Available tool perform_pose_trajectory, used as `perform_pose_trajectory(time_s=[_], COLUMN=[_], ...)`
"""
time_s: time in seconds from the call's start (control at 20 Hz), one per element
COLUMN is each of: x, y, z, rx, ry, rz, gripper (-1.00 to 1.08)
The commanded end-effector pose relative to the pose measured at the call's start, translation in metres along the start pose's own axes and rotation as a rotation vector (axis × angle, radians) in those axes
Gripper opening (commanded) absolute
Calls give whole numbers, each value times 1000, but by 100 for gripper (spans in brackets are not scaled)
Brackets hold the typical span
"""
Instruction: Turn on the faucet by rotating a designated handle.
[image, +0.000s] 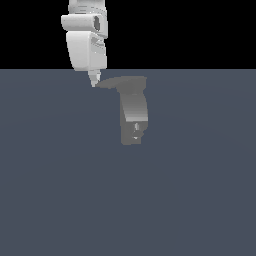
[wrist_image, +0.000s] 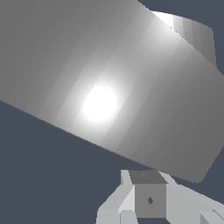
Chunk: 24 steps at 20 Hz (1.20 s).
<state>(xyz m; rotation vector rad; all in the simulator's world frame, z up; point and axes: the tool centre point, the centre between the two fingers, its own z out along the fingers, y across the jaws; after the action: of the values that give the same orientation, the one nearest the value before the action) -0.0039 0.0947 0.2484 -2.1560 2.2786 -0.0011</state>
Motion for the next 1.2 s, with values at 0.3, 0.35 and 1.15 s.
perform_pose_trajectory(time_s=[0.3,0.35,1.15], x=[23,25,69], y=[21,24,44], z=[0,0,0], rx=[-3,-3,-3], ry=[3,3,2], rz=[9,9,2], gripper=[-100,-100,-100])
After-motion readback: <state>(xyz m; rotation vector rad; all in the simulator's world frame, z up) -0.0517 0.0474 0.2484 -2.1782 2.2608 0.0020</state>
